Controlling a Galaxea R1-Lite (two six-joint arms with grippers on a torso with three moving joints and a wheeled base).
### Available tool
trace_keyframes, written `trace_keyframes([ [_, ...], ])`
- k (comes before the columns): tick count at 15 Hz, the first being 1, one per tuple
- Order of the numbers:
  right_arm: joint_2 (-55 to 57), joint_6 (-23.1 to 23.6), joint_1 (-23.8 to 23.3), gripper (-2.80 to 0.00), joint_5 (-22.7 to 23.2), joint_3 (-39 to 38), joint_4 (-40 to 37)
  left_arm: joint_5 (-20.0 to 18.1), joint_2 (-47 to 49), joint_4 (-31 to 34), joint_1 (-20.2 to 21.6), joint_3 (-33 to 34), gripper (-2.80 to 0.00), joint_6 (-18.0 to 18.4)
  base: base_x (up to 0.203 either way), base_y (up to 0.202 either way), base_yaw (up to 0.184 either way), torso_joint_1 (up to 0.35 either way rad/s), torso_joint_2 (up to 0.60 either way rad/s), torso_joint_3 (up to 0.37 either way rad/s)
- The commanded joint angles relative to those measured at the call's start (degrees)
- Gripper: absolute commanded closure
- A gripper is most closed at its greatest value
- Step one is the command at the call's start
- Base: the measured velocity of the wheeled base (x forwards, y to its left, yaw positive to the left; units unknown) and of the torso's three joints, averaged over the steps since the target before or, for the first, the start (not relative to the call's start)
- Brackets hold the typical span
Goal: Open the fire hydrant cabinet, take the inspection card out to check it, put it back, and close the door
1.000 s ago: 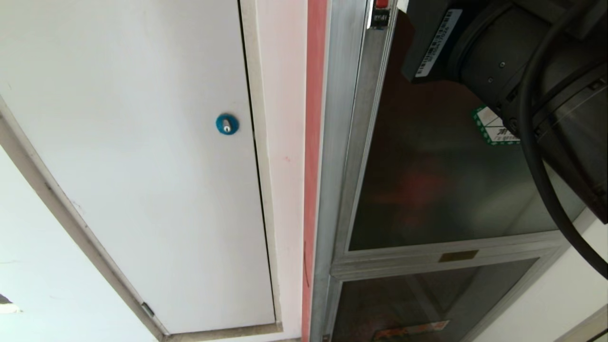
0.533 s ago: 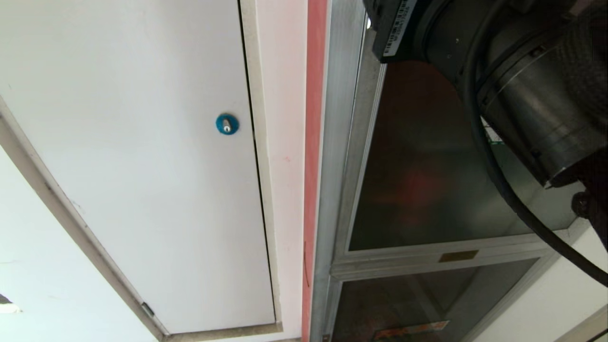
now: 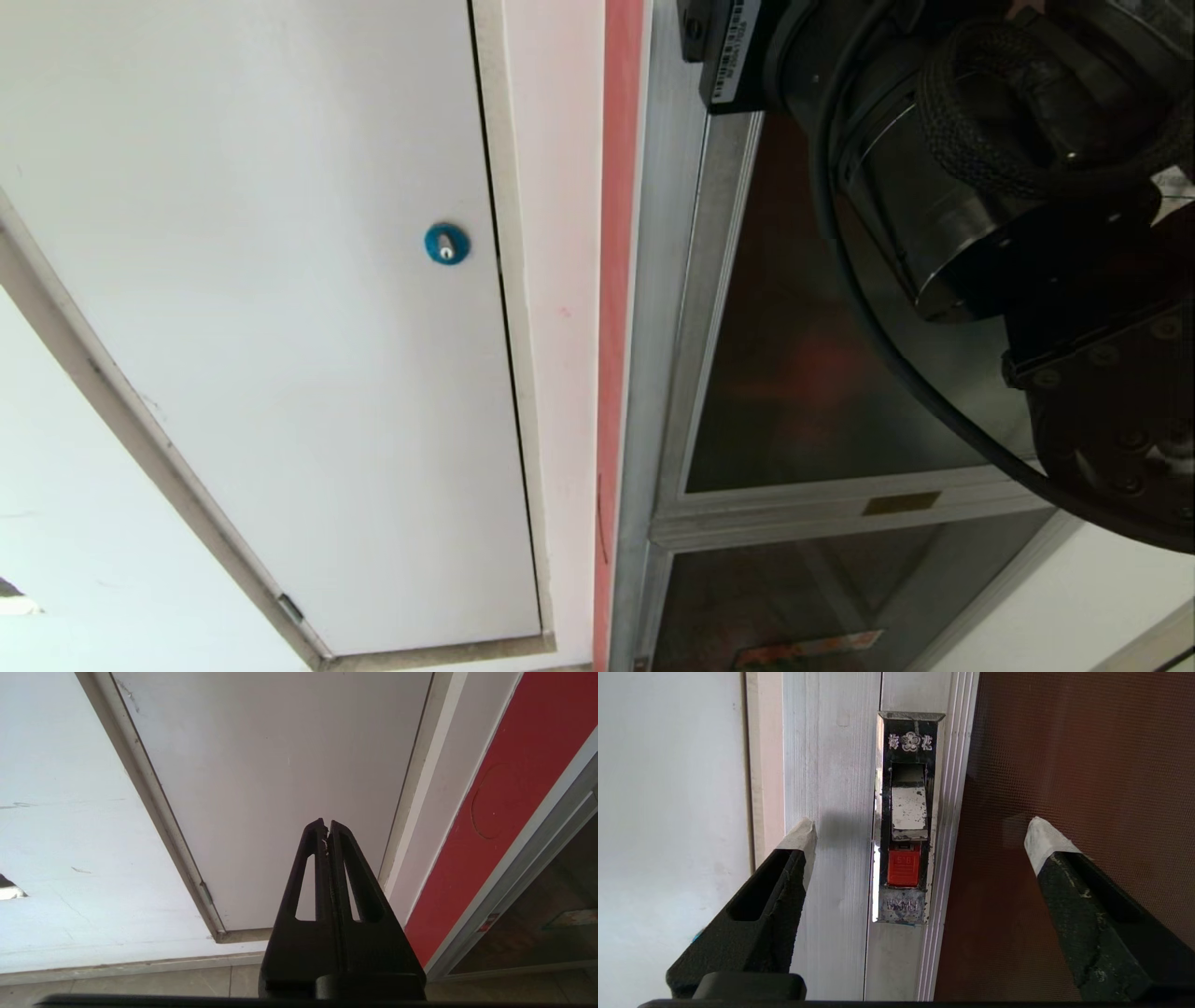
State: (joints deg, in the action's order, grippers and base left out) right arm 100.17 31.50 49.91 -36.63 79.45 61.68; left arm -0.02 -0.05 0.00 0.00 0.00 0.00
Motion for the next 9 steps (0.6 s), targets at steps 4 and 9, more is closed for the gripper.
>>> trace_keyframes([
  [4,1.24,0.23,-1.6,-2.8,-0.19,2.14,0.37,0.02,0.05,0.0,0.0,0.0,0.0,0.0,0.0,0.0,0.0,0.0,0.0,0.0],
  [9,1.61,0.23,-2.45,0.0,-0.11,2.2,0.28,0.02,0.05,0.0,0.0,0.0,0.0,0.0,0.0,0.0,0.0,0.0,0.0,0.0],
])
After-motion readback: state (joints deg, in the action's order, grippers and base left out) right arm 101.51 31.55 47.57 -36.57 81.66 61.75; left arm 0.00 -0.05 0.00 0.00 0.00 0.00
